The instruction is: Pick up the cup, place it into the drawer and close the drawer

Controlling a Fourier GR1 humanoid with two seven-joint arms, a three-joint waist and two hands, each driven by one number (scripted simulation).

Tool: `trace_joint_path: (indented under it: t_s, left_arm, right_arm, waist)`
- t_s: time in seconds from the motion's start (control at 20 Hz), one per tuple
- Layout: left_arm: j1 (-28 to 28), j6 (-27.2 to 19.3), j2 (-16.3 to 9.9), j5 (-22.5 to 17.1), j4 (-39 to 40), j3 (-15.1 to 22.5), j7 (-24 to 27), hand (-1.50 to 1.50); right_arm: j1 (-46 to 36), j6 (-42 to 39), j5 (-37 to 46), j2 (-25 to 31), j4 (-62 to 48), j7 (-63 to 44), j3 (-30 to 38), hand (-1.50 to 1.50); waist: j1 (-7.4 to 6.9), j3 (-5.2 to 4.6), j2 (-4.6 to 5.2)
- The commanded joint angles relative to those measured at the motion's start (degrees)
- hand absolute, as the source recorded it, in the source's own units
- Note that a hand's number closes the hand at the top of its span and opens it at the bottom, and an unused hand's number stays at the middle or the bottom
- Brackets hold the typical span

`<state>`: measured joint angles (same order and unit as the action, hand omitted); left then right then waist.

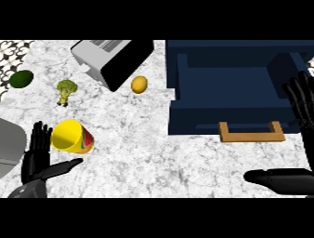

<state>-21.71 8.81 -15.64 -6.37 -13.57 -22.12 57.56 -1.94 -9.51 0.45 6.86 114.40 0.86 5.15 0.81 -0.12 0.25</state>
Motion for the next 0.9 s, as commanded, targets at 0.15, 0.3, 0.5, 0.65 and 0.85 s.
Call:
trace_joint_path:
  t_s: [0.15, 0.3, 0.5, 0.65, 0.85]
  left_arm:
    - [-2.99, 0.39, 2.1, 0.05, 3.83, -0.18, 3.91, -1.5]
    - [-3.2, 6.45, -0.17, -0.87, 2.64, -0.68, 3.69, -1.5]
    - [-2.73, 10.92, -0.73, -1.01, 1.48, -0.16, 3.4, -1.5]
    - [-3.97, 10.12, 2.88, -0.79, 1.01, 0.46, 4.62, -1.5]
    - [-4.15, 14.18, 2.77, -1.59, 0.15, 0.4, 4.01, 1.5]
  right_arm:
    - [-0.49, -0.8, -0.45, 0.17, -0.74, -0.09, -0.07, -1.5]
    - [-0.71, -0.13, 0.71, -0.55, -3.92, 2.78, -0.06, -1.5]
    - [-0.96, -0.94, -1.94, 1.36, 1.27, -2.17, 1.89, -1.5]
    - [-3.78, -0.81, -1.4, 1.25, -2.21, -1.87, 1.45, -1.5]
    - [-0.75, -1.5, -1.72, -0.01, -1.42, -0.57, 0.04, -1.5]
  waist:
    - [0.51, -0.06, 0.18]
    - [0.55, -0.09, 0.33]
    - [0.57, -0.07, 0.05]
    - [0.38, -0.07, 0.19]
    - [0.47, -0.05, 0.09]
